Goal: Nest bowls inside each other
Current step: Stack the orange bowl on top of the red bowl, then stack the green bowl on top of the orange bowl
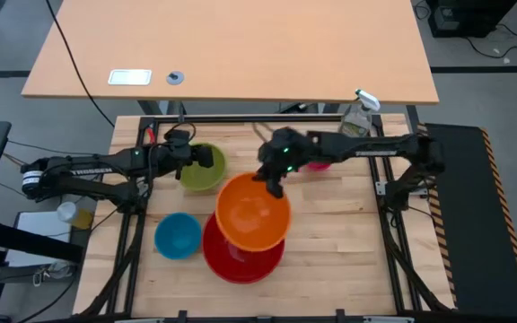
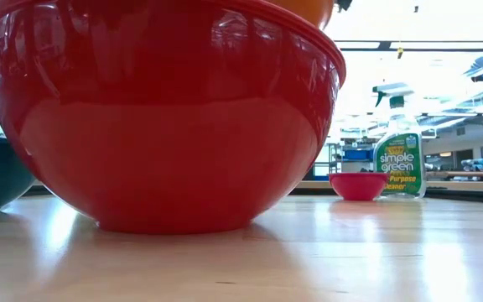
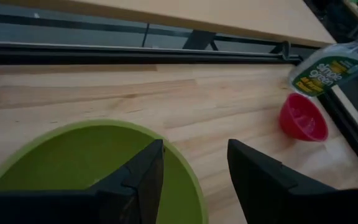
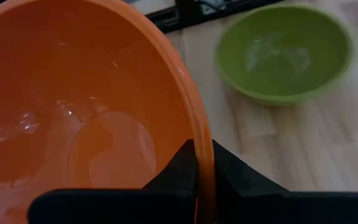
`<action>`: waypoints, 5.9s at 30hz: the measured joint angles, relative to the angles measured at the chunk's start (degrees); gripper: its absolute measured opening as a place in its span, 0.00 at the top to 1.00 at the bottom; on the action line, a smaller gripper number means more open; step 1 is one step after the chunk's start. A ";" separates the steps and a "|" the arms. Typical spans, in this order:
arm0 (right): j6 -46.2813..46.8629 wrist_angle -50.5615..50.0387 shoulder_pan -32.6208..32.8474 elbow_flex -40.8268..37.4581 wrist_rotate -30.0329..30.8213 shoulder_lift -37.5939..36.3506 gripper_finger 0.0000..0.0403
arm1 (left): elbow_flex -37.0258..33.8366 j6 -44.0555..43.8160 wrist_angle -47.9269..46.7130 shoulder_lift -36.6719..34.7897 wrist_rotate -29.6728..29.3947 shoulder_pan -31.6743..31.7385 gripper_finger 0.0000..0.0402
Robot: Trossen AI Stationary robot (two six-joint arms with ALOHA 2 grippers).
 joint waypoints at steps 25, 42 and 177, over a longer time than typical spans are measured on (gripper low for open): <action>-12.23 -9.04 5.66 14.41 -1.69 18.96 0.91 | 0.00 0.22 -0.55 -0.10 1.74 0.10 0.55; -13.65 -15.91 5.22 21.62 -3.03 18.73 0.60 | 0.00 0.15 -3.29 -0.10 4.28 0.10 0.55; -3.69 -15.09 -17.72 -8.43 0.97 -4.72 0.61 | 48.51 17.49 -48.71 42.81 17.46 -24.69 0.48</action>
